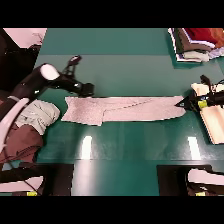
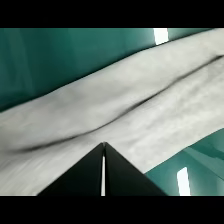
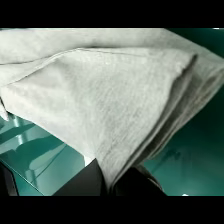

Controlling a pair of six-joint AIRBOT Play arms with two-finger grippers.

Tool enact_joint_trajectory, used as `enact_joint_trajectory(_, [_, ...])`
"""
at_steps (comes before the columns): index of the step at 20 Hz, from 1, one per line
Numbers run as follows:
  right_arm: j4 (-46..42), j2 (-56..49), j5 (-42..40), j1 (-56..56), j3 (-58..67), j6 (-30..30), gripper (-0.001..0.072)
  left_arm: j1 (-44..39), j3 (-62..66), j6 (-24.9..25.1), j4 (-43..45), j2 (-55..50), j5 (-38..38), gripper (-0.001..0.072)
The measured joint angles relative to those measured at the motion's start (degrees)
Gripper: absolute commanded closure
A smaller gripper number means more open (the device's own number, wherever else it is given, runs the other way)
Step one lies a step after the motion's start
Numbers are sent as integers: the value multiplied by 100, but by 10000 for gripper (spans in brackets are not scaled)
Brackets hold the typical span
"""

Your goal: Fold the shirts.

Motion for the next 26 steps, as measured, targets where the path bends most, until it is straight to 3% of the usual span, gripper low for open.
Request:
enact_joint_trajectory(9, [7,748,369,1182,1399,688,702,-1471,1624,-2,-138,-1906,7,684])
enact_joint_trajectory(21, [-7,-9,817,2485,3788,1150,701,-1659,1777,-4,-221,-2286,-131,684])
enact_joint_trajectory(26, [-7,-291,857,3051,4317,1158,701,-1327,1786,-2,-87,-1928,-315,684])
